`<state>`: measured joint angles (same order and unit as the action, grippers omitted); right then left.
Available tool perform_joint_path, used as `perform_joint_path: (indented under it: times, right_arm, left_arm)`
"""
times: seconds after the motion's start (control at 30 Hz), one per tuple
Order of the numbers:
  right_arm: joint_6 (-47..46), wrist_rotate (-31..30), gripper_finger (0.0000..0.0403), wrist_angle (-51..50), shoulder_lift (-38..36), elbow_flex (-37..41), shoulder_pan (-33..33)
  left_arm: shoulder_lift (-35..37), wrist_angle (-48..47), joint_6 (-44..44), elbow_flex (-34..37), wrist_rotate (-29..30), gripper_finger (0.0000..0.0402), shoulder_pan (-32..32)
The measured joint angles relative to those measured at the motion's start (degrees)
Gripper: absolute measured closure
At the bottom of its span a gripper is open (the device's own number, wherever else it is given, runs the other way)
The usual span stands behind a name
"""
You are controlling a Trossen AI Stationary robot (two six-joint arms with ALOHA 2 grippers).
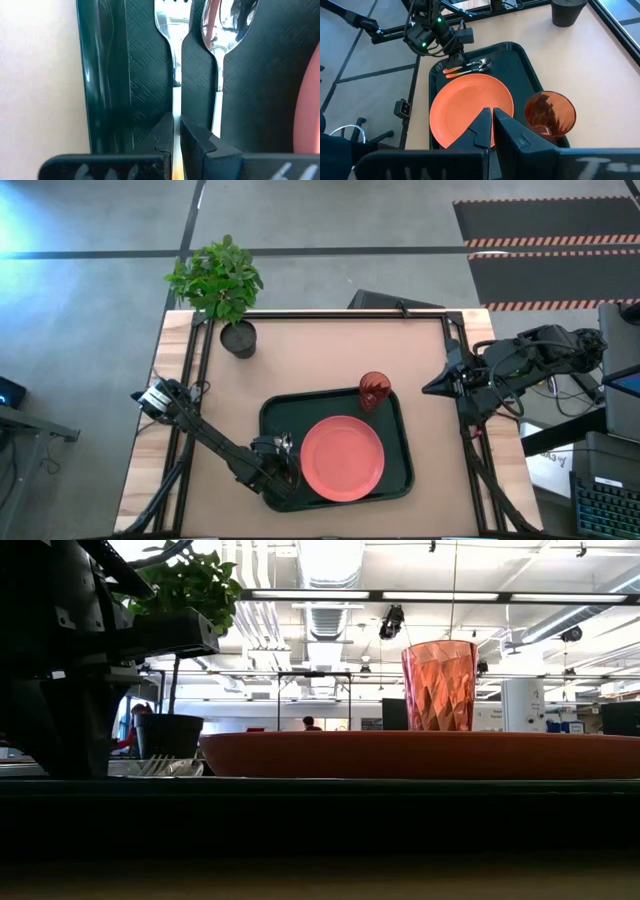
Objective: Pick and place plate/cup/fork/spoon on tray
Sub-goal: Put the orange fork on the black tray to left of the orange spoon
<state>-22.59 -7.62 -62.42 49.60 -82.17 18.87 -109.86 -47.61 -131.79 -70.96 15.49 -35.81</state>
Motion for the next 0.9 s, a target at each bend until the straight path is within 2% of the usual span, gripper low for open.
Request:
perform_joint_path:
  times: [0.3,0.73,0.9]
  right_arm:
    - [0.1,0.0,0.0394,0.0,0.1,0.0,0.0]
    - [0.7,0.0,0.0394,-0.3,0.1,0.0,0.0]
    - [0.7,0.0,0.0394,-0.3,0.1,0.0,0.0]
  left_arm:
    - [0.2,-1.5,2.1,-0.6,-0.5,0.0383,0.1]
    - [1.0,-1.4,3.3,-0.8,0.2,0.0379,0.1]
    - [2.5,-1.4,3.8,-1.4,5.8,0.0379,0.1]
